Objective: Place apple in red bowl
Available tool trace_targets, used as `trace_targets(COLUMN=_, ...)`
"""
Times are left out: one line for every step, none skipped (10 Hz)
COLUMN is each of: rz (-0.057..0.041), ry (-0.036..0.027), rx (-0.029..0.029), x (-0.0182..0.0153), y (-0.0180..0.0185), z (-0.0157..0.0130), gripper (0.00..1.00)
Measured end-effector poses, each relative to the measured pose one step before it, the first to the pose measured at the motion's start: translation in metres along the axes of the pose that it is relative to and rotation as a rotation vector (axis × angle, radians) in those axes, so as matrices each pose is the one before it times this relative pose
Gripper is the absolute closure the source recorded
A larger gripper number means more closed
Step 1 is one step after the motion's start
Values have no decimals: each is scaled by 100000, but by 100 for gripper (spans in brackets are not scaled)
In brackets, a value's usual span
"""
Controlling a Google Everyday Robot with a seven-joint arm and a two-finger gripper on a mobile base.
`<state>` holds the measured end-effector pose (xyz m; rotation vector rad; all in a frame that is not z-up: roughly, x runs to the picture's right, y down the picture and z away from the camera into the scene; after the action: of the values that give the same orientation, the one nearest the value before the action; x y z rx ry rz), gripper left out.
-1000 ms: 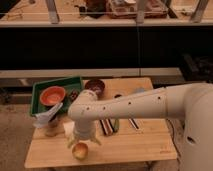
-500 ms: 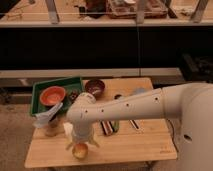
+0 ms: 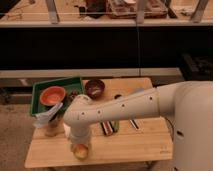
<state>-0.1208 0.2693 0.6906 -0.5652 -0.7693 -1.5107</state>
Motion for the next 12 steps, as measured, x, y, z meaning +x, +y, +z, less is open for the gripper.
trace_targets(rz=155, ry=178, rx=-206, x=7, y=7, z=-25, gripper=50)
trace_targets(rz=15, ry=144, rx=-95, x=-5, y=-34, z=-32, gripper=50)
trace_targets(rz=-164, ry=334, rx=75, x=-10, y=-126, z=-172, gripper=50)
trace_targets(rz=21, ry=359, rx=374, x=-40, y=36, z=-350, gripper=50)
trace_targets(rz=-373, ry=592, rx=1368, x=-9, y=15, z=-580, gripper=50)
trace_targets(rz=-72, ry=1182, rx=2083, x=-5, y=85, z=-1091, gripper=50)
trace_targets(rz=-112, ry=1996, rx=2494, x=-37, y=119, z=-1828, gripper=50)
trace_targets(rz=116, ry=1651, rx=1492, x=54, y=125, z=-1393, gripper=50)
trace_targets(rz=634, ry=2691, rx=2552, x=362, y=247, z=-2163, gripper=50)
trace_targets(rz=892, ry=2826, rx=2385, x=796, y=232, z=-1803, gripper=50)
trace_targets(rz=479, ry=2670, rx=2551, x=1160, y=-229, z=-1501, gripper=50)
trace_targets(rz=225, ry=2034, rx=2613, x=1113, y=-378, z=-905, gripper=50)
